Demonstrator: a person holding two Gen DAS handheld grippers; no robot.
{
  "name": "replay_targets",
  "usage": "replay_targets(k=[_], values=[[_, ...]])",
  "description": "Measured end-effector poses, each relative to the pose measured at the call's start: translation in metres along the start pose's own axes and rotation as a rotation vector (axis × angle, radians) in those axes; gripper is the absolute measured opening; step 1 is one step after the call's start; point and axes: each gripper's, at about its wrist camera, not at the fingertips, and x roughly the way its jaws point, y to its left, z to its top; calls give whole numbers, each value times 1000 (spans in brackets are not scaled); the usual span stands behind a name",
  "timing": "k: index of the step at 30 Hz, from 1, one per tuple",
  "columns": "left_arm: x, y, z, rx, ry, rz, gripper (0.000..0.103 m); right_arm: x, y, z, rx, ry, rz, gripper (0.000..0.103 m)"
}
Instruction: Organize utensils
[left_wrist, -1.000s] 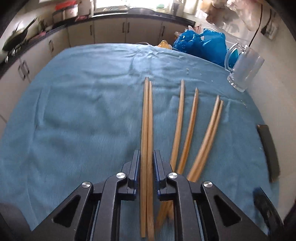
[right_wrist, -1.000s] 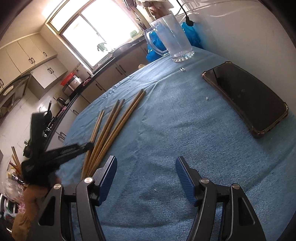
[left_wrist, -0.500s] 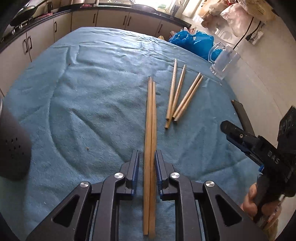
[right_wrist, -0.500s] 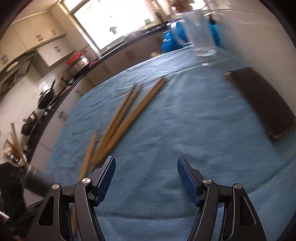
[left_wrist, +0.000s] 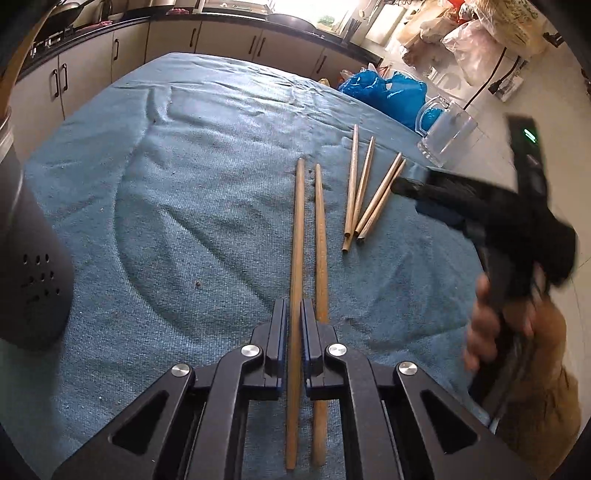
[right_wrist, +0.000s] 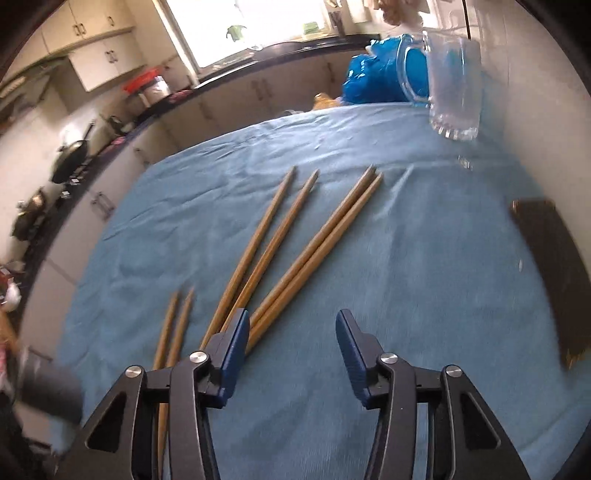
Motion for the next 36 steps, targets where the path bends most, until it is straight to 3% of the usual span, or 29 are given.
replay_targets(k=[8, 11, 12, 15, 17, 21, 29, 36], values=[[1, -2, 0, 28, 2, 6, 7, 17, -11, 11, 19, 80, -126, 1], [-1, 1, -1, 3, 14, -10, 7, 10, -19, 9, -17, 91, -177, 1], [-1, 2, -1, -3, 13, -12, 7, 6, -25, 10, 11, 102, -154, 1], [-2, 2, -3, -2, 3, -7, 7, -2, -36, 13, 126, 96, 56, 4], [-1, -1, -4, 2, -1, 3, 7, -6, -29, 18, 121, 67, 78, 11], [-2, -6, -6, 32, -15, 35, 7, 14, -5, 26, 35, 121, -42, 12], [-1, -8, -6, 53, -17, 45, 7, 33, 4, 38, -22, 110, -213, 15], [-3, 9, -4, -40, 41, -37, 6, 11, -14, 14, -37, 146, -188, 9]])
